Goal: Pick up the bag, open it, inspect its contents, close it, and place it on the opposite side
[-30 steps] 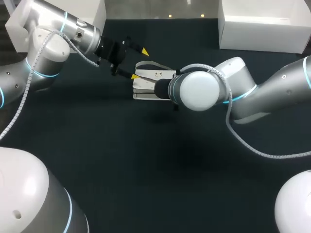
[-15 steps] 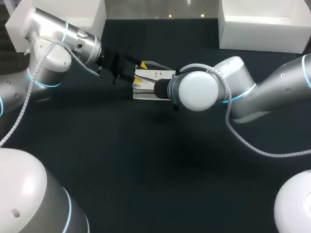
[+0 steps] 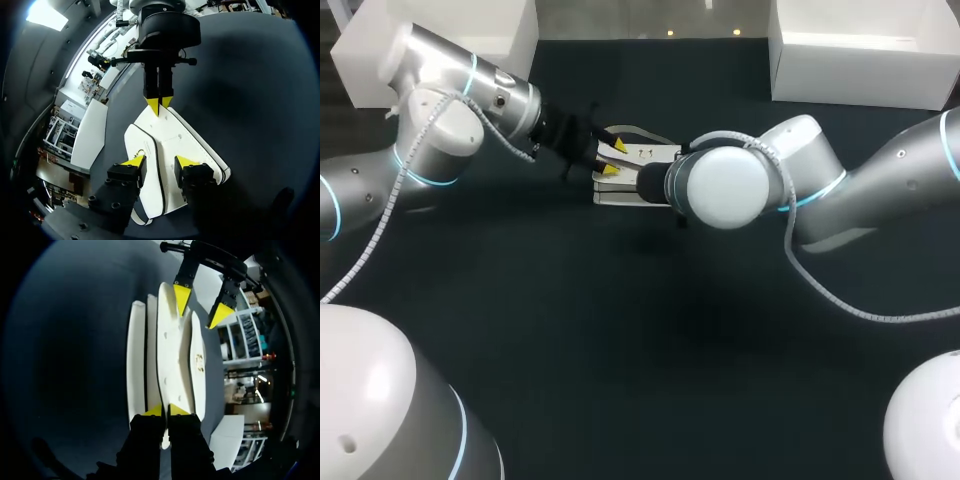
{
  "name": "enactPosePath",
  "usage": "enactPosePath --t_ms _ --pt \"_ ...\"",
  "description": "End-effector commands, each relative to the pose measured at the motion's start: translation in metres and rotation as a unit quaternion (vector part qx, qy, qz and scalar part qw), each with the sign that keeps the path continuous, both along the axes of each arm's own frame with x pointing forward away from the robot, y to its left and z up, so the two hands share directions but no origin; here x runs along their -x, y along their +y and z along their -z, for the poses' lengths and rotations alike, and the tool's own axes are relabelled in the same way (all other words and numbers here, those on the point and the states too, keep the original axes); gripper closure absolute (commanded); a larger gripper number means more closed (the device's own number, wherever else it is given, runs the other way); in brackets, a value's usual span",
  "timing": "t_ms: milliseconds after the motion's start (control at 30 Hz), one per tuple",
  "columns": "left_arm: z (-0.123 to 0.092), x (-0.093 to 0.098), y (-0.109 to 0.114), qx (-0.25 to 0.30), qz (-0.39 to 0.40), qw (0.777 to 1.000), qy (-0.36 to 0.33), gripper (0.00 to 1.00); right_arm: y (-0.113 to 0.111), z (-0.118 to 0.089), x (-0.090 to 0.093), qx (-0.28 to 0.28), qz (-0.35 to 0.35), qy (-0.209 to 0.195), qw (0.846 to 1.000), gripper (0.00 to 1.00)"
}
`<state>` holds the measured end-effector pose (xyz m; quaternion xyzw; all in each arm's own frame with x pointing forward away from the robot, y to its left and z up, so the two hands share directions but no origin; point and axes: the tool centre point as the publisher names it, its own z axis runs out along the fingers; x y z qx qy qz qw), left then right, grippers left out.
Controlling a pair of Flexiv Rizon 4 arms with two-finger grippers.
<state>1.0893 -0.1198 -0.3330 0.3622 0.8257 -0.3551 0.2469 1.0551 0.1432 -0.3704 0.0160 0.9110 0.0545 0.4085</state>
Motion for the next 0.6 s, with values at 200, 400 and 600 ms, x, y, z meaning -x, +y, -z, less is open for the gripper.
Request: enactPosePath --t_ms 200,400,600 --pt "0.0058 -0.0128 -0.0055 -0.001 -0.005 1.0 0.008 1.0 0.0008 0.0026 0.0001 -0.001 0.0 -0.002 1.0 1.0" --pt "0.0004 -0.0159 -0.0045 -0.002 -0.012 1.0 0.012 1.0 0.0008 0.0026 0.0001 -0.001 0.0 -0.002 1.0 1.0" --pt "0.001 -0.0106 -0.0031 0.002 -0.005 1.0 0.002 0.57 0.0008 0.0026 0.0001 -0.001 0.0 -0.002 1.0 1.0"
